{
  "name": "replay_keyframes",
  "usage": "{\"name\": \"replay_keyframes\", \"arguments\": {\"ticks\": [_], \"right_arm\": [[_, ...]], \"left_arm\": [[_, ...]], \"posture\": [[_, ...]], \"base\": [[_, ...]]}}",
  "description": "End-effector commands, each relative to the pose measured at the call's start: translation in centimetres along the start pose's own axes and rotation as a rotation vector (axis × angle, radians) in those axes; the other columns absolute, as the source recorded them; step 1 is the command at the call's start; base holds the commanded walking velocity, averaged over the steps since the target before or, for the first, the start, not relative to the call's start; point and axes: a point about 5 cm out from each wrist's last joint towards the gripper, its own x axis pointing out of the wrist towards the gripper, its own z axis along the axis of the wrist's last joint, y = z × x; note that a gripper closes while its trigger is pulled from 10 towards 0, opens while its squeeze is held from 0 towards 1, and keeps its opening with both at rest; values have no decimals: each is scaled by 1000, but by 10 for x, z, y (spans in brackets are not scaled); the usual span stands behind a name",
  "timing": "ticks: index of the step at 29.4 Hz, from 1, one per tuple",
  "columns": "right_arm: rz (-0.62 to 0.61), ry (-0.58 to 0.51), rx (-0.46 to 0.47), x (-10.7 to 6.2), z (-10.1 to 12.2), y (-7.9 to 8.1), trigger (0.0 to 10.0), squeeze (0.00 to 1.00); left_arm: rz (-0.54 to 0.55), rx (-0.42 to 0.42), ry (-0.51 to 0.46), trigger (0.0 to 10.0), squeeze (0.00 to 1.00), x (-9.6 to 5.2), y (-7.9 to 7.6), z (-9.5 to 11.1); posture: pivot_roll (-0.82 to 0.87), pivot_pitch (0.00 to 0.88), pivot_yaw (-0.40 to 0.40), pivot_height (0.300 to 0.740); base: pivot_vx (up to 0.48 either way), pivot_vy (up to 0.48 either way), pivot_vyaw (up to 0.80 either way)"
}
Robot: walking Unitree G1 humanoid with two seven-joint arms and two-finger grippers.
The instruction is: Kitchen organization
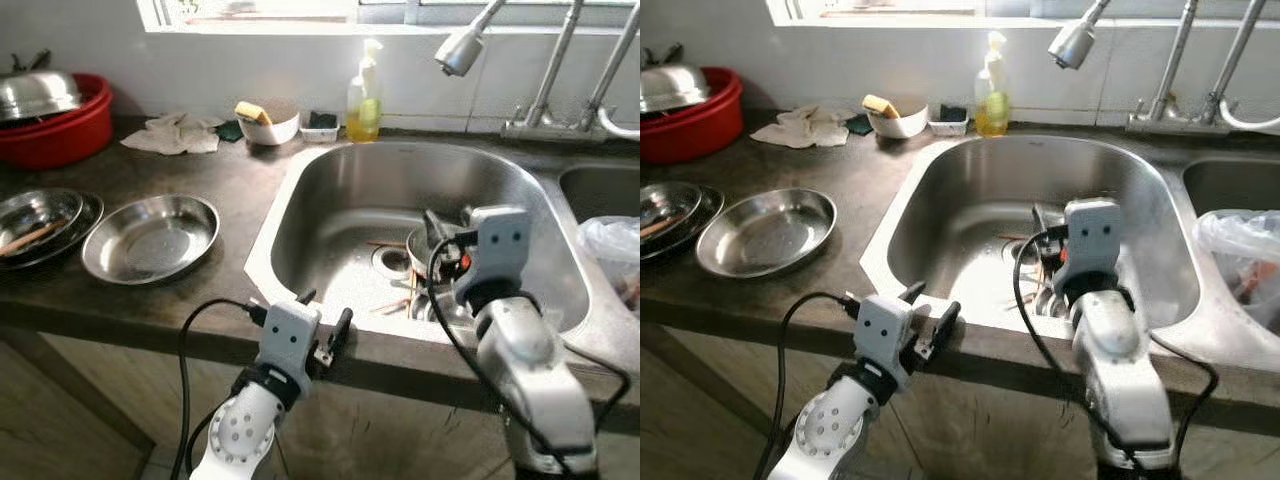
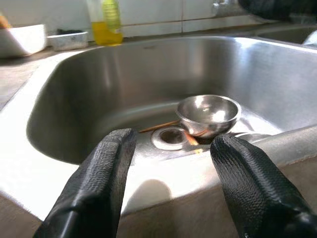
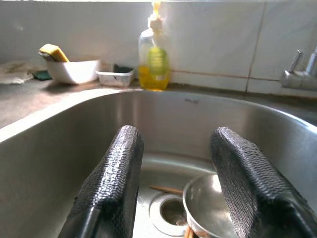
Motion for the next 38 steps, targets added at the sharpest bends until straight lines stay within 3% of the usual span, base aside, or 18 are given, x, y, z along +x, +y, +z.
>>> {"name": "replay_keyframes", "arguments": {"ticks": [1,19,25,35,36,37,38], "right_arm": [[-16,-68,21,-1,12,2,10000,0],[-24,-128,72,8,29,10,10000,0],[-33,-98,74,15,29,9,10000,0],[61,156,78,47,-1,17,10000,0],[67,164,75,51,-1,18,10000,149],[71,167,72,54,-1,18,10000,149],[79,169,71,59,-1,19,10000,1000]], "left_arm": [[5,0,2,10000,0,0,4,-1],[16,11,-9,10000,0,2,8,0],[22,8,-15,10000,0,1,8,1],[24,6,8,10000,0,-2,4,-3],[26,6,10,10000,0,-2,4,-4],[27,7,11,10000,0,-3,4,-4],[29,5,14,10000,0,-4,4,-4]], "posture": [[-40,0,18,740],[-32,14,16,740],[-34,27,15,740],[-32,51,-4,740],[-29,55,-7,740],[-28,57,-8,740],[-26,62,-10,740]], "base": [[0,0,800],[0,248,800],[0,80,87],[0,0,0],[0,0,0],[0,0,0],[0,0,0]]}}
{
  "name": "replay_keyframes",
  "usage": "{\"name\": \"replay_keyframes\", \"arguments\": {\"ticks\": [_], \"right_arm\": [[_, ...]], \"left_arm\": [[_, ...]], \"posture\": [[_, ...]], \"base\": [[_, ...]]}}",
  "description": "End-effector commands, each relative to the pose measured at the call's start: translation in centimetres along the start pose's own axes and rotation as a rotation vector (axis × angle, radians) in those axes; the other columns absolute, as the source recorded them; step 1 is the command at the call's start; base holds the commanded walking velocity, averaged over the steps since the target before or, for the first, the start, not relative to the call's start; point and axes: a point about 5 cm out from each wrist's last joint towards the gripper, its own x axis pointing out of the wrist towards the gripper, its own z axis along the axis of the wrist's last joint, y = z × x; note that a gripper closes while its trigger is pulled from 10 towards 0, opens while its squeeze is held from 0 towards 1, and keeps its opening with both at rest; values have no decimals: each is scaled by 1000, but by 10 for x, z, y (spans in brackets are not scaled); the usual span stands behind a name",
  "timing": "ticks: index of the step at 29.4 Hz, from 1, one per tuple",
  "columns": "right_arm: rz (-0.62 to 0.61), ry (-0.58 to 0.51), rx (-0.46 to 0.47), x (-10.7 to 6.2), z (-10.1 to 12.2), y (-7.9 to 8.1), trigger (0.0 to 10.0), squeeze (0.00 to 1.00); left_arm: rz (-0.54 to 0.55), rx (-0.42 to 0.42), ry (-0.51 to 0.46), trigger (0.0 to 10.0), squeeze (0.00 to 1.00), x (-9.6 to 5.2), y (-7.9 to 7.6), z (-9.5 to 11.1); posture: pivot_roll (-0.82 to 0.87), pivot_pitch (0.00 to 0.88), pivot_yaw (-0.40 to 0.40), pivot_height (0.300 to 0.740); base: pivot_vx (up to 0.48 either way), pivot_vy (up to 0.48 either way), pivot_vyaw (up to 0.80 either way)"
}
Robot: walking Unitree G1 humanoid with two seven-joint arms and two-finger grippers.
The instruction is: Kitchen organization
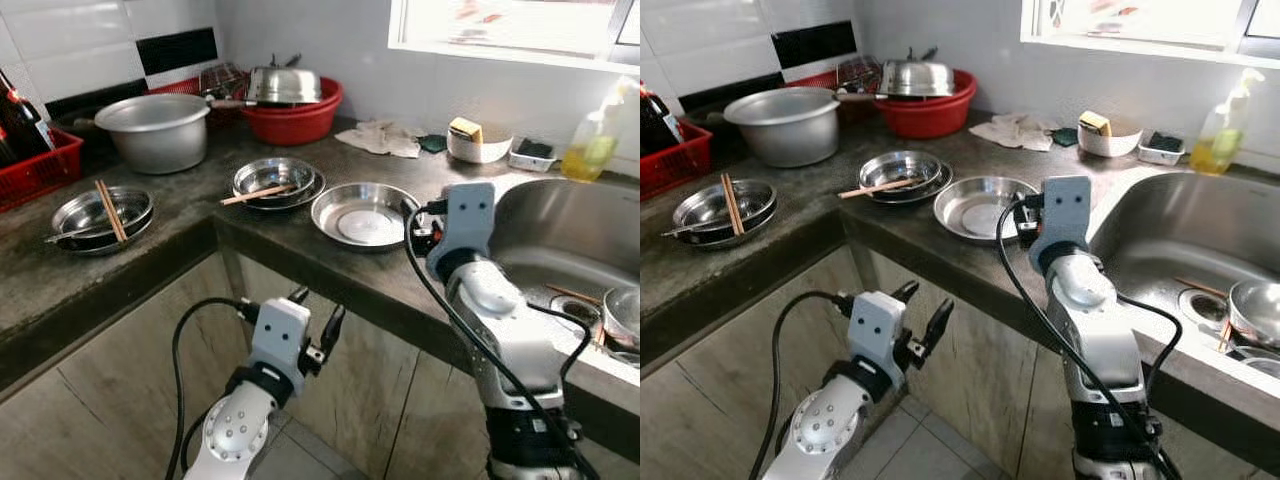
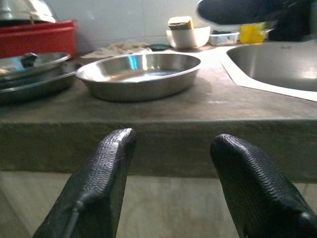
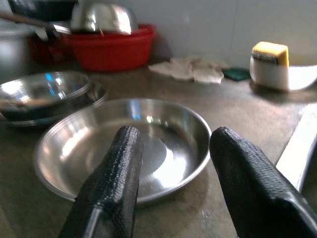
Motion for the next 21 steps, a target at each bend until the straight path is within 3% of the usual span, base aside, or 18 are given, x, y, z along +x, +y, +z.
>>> {"name": "replay_keyframes", "arguments": {"ticks": [1,6,7,11,21], "right_arm": [[17,-6,2,8,8,1,10000,1000],[9,25,-3,24,13,0,10000,1000],[-7,41,4,30,15,-1,10000,0],[-94,121,26,49,17,-9,10000,0],[-74,221,92,68,22,-16,10000,0]], "left_arm": [[10,10,-2,10000,0,-1,0,3],[11,3,3,10000,0,-4,-1,3],[11,0,4,10000,0,-5,-2,3],[0,-13,15,10000,0,-10,-8,4],[-56,-48,18,10000,0,-18,-20,7]], "posture": [[-26,63,-12,740],[-21,76,-21,740],[-20,84,-26,740],[-11,109,-37,740],[-3,138,-47,740]], "base": [[0,0,0],[0,0,0],[0,0,0],[0,0,0],[0,0,0]]}}
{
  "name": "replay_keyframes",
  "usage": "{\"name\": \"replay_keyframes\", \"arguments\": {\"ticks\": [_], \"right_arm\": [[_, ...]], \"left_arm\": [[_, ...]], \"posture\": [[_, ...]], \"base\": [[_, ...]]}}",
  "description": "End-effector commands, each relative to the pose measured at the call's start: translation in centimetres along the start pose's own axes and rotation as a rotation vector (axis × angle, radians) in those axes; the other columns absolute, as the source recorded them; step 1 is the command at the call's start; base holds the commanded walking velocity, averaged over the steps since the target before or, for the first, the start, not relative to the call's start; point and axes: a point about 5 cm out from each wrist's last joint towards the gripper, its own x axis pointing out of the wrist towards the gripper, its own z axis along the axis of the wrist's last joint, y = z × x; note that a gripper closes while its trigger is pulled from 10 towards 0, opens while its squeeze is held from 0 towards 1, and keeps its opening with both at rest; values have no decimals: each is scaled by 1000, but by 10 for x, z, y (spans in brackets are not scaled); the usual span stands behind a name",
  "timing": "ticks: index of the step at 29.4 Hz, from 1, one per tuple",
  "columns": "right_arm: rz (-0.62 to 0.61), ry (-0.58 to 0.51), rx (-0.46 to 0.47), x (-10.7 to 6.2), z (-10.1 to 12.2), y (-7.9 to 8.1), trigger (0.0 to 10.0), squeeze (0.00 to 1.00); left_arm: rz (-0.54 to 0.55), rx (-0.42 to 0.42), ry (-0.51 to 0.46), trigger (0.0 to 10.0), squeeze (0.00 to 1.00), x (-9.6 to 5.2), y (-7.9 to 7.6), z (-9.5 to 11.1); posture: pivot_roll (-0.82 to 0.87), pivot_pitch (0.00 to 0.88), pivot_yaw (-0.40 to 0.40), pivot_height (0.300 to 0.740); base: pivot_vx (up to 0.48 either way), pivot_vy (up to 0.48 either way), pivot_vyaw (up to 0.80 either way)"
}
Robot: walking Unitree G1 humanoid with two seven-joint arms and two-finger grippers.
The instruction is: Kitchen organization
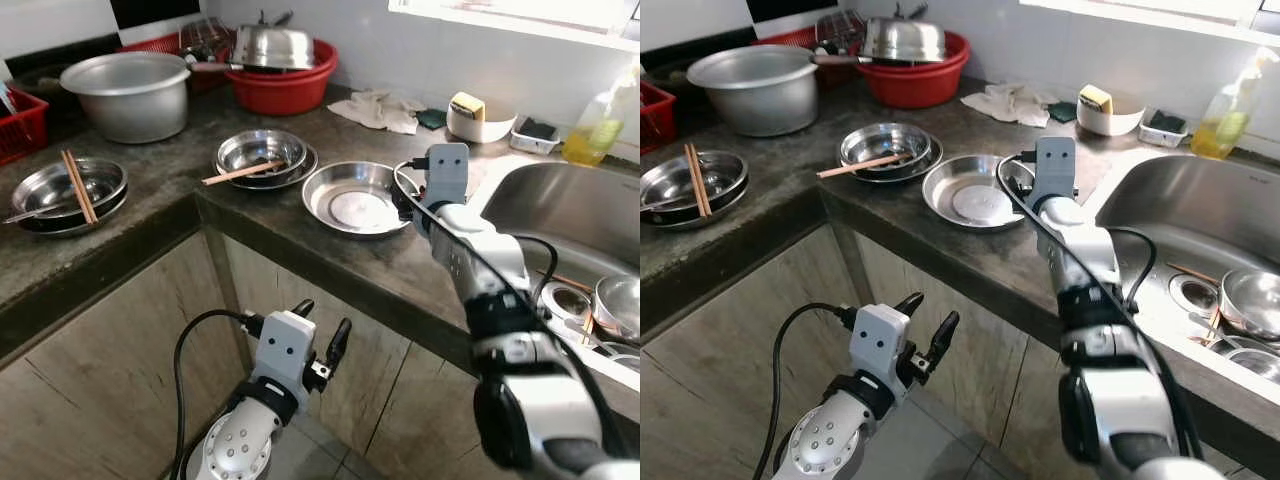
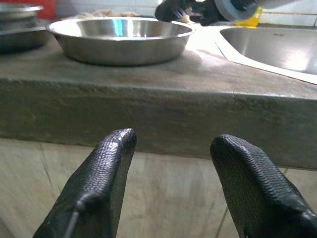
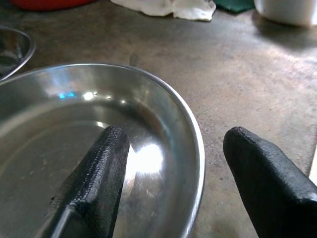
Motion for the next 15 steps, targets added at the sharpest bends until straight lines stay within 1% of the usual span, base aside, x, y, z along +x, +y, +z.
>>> {"name": "replay_keyframes", "arguments": {"ticks": [1,6,8,9,11,14,15], "right_arm": [[19,36,30,3,5,0,10000,0],[30,74,31,7,5,0,10000,0],[31,122,30,10,3,-1,10000,0],[46,163,43,11,2,-1,10000,0],[50,184,50,11,2,-1,10000,0],[59,229,32,12,-1,-1,10000,0],[68,242,22,12,-2,-1,7922,0]], "left_arm": [[-16,-11,-8,10000,0,-3,-3,4],[-18,-14,-2,10000,0,-5,-5,4],[-22,-15,3,10000,0,-6,-6,4],[-23,-16,5,10000,0,-6,-7,4],[-22,-17,5,10000,0,-6,-7,4],[-23,-16,5,10000,0,-5,-8,3],[-21,-17,5,10000,0,-5,-8,3]], "posture": [[-3,141,-47,740],[-4,141,-52,740],[-7,139,-55,740],[-7,138,-57,740],[-7,138,-57,740],[-9,127,-59,740],[-11,127,-59,740]], "base": [[0,0,0],[0,0,0],[0,0,0],[0,0,0],[0,0,0],[0,0,0],[0,0,0]]}}
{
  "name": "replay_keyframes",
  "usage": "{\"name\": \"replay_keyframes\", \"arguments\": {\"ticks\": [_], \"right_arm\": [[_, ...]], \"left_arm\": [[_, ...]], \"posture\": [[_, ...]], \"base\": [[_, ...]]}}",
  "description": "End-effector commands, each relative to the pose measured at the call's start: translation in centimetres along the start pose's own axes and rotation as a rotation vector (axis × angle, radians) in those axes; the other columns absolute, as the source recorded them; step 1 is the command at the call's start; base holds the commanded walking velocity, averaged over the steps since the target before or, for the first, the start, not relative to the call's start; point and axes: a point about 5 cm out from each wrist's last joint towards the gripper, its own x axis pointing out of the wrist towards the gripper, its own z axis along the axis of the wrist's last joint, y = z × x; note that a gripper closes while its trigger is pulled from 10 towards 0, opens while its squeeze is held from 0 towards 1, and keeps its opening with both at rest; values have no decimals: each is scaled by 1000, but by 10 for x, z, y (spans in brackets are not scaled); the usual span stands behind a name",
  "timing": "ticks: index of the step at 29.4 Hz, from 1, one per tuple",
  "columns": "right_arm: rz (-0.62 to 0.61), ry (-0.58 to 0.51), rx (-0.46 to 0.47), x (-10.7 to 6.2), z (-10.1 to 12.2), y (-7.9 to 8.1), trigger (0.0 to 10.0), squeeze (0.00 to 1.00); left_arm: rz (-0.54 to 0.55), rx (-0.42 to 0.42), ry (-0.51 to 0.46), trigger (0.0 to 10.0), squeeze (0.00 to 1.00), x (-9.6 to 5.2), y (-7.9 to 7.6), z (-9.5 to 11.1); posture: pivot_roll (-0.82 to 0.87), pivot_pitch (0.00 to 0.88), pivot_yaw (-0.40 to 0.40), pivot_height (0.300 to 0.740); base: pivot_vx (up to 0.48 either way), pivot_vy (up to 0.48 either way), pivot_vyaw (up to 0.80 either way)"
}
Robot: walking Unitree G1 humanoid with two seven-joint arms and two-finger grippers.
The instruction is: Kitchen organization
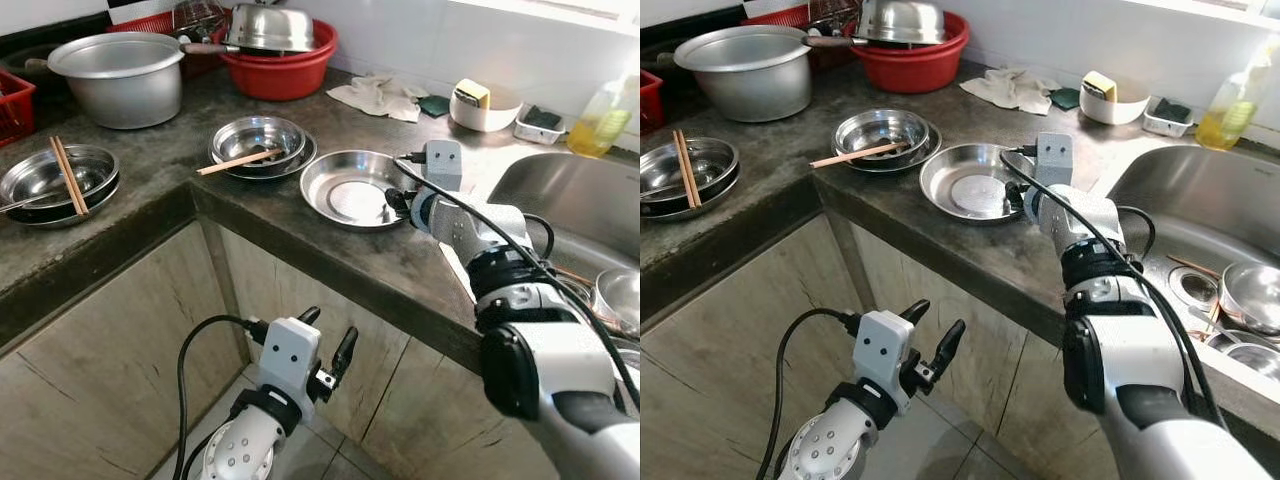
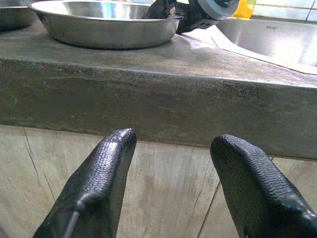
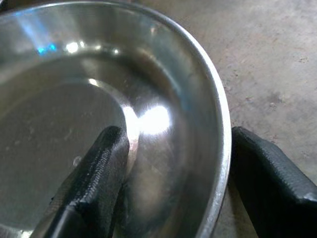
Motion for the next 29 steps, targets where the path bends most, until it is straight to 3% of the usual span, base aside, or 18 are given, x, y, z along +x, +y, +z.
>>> {"name": "replay_keyframes", "arguments": {"ticks": [1,2,3,7,13,15,23,25,29], "right_arm": [[15,58,-18,1,-5,1,7922,0],[18,63,-21,1,-6,1,7922,0],[18,70,-23,1,-7,1,0,0],[9,91,-15,2,-8,-1,0,0],[-13,105,60,2,-7,-7,0,0],[-24,86,122,1,-2,-10,0,0],[-48,-80,419,-5,23,-21,0,0],[-54,-97,436,-6,25,-23,0,0],[-100,-271,470,-15,38,-32,0,0]], "left_arm": [[-6,-5,-8,10000,0,-1,-3,2],[-5,-6,-8,10000,0,-1,-3,2],[-6,-5,-7,10000,0,0,-3,2],[-5,-4,-5,10000,0,1,-3,2],[-1,-2,-4,10000,0,2,-2,1],[1,-1,-4,10000,0,3,-2,1],[7,7,-6,10000,0,6,1,1],[6,8,-6,10000,0,6,1,0],[10,11,-6,10000,0,8,3,0]], "posture": [[-12,126,-56,740],[-12,126,-56,740],[-13,121,-59,740],[-11,117,-58,740],[-17,113,-54,740],[-19,114,-52,740],[-18,110,-43,740],[-18,110,-42,740],[-19,101,-37,740]], "base": [[0,0,0],[0,0,0],[0,0,0],[0,0,0],[0,0,0],[0,0,0],[0,0,0],[0,0,0],[0,0,0]]}}
